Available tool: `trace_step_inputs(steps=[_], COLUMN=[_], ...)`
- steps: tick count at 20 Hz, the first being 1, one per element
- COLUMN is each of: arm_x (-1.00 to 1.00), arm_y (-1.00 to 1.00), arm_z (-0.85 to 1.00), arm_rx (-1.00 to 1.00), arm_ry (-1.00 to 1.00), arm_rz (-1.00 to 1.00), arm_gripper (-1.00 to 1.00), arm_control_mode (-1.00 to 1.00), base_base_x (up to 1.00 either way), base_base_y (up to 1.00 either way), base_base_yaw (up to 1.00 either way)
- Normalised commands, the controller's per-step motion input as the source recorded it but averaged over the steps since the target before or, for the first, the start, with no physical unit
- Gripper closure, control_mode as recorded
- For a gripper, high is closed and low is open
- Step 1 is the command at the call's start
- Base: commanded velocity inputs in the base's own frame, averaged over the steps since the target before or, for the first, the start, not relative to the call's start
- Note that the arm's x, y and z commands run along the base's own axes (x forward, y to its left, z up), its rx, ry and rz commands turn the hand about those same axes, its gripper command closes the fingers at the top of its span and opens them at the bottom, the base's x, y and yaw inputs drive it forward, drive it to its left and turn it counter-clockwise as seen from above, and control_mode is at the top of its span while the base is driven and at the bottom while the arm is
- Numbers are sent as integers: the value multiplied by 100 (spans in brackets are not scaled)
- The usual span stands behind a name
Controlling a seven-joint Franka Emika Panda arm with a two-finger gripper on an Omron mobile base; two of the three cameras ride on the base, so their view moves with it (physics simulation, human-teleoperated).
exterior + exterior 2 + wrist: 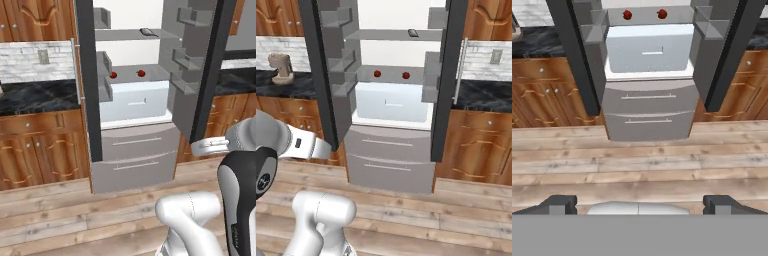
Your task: Gather the bell peppers from the fridge and place them on a tray on the dining counter. Then gather the fish and chicken drumstick from the fridge and place them on the other tray.
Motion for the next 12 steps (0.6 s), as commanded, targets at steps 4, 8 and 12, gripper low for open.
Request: trace_step_inputs(steps=[4, 8, 12], arm_x=[0, 0, 0], arm_y=[0, 0, 0], arm_z=[0, 0, 0], arm_rx=[0, 0, 0], arm_ry=[0, 0, 0], arm_rz=[0, 0, 0], arm_gripper=[-100, -100, -100], arm_control_mode=[100, 100, 100], base_base_x=[15, 63, 99], base_base_y=[-16, -20, -37], base_base_yaw=[-2, 0, 0])
